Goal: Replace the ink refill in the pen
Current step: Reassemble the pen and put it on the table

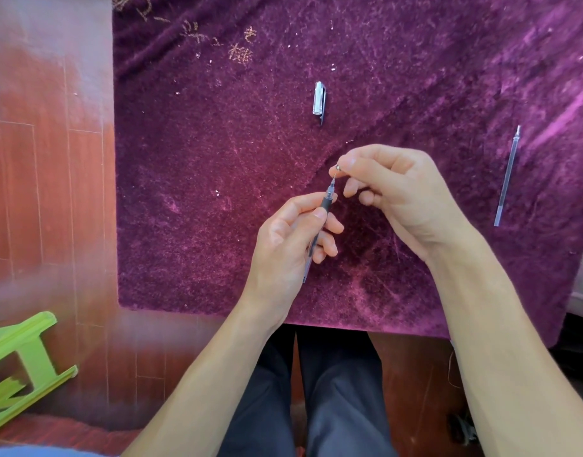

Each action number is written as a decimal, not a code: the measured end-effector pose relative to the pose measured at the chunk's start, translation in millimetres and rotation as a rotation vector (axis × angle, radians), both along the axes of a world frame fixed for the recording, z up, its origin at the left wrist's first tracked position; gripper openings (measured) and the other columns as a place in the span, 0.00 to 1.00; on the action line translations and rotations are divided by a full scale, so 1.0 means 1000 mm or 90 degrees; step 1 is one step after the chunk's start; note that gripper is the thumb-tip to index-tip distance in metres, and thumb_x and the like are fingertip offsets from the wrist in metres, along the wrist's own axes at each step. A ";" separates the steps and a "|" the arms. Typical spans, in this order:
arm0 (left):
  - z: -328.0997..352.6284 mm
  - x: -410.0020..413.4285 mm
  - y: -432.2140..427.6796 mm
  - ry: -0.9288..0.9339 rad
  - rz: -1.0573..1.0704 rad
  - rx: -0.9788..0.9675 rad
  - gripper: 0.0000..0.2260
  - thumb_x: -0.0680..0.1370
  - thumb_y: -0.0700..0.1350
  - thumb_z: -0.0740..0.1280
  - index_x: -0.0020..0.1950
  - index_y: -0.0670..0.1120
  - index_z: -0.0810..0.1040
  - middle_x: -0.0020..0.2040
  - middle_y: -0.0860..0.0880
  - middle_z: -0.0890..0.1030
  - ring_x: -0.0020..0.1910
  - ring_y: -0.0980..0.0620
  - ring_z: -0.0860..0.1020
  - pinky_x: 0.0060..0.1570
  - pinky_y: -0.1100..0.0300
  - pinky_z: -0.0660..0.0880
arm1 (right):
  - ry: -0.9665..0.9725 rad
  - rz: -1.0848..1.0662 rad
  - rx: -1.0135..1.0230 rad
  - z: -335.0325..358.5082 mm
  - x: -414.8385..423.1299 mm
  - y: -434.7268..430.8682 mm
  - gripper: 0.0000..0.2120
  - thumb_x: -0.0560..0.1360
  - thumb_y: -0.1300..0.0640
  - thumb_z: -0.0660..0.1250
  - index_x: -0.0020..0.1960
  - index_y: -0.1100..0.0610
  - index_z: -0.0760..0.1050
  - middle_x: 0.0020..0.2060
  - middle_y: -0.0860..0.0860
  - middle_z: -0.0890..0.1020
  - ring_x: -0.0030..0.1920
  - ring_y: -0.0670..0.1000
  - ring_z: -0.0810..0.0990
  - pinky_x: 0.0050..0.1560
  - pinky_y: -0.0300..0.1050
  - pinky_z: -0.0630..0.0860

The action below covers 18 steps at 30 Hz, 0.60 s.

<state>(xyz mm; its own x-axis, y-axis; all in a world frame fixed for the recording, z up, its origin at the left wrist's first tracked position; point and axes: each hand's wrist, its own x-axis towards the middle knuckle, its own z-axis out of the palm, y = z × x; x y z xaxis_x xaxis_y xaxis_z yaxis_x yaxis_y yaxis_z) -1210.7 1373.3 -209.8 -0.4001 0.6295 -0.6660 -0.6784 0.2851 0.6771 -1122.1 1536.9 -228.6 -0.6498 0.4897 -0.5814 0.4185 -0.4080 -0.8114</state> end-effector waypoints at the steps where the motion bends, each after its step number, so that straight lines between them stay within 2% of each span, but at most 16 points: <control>1: 0.000 0.001 0.000 0.000 0.000 0.001 0.12 0.81 0.42 0.63 0.63 0.42 0.79 0.43 0.46 0.83 0.34 0.53 0.77 0.36 0.57 0.70 | 0.002 0.005 -0.003 0.000 0.001 0.000 0.06 0.78 0.51 0.73 0.45 0.50 0.88 0.44 0.47 0.89 0.40 0.41 0.81 0.41 0.38 0.73; 5: 0.000 0.004 -0.001 0.001 -0.001 0.002 0.12 0.82 0.42 0.63 0.63 0.41 0.79 0.43 0.46 0.83 0.33 0.52 0.77 0.35 0.57 0.69 | 0.002 0.013 -0.002 0.002 0.003 0.001 0.07 0.79 0.52 0.74 0.43 0.50 0.88 0.43 0.47 0.89 0.39 0.41 0.81 0.40 0.36 0.73; 11: 0.000 0.008 -0.001 0.005 -0.002 0.000 0.12 0.82 0.42 0.63 0.63 0.41 0.80 0.43 0.46 0.83 0.33 0.53 0.77 0.35 0.58 0.70 | -0.019 0.079 0.020 0.004 0.007 0.007 0.07 0.77 0.51 0.75 0.47 0.54 0.88 0.37 0.44 0.86 0.40 0.40 0.79 0.43 0.38 0.71; 15: 0.000 0.009 -0.002 0.007 -0.001 -0.002 0.12 0.82 0.41 0.62 0.63 0.40 0.79 0.43 0.46 0.83 0.33 0.54 0.77 0.35 0.58 0.70 | 0.002 0.118 0.037 0.006 0.008 0.010 0.08 0.75 0.50 0.75 0.46 0.54 0.88 0.39 0.49 0.85 0.41 0.42 0.79 0.42 0.32 0.72; 18: -0.001 0.011 -0.002 0.010 -0.002 -0.004 0.13 0.82 0.41 0.62 0.64 0.40 0.79 0.42 0.47 0.83 0.33 0.54 0.77 0.34 0.59 0.70 | 0.007 0.150 0.057 0.007 0.009 0.012 0.04 0.77 0.53 0.75 0.46 0.52 0.88 0.38 0.45 0.85 0.40 0.38 0.79 0.41 0.28 0.73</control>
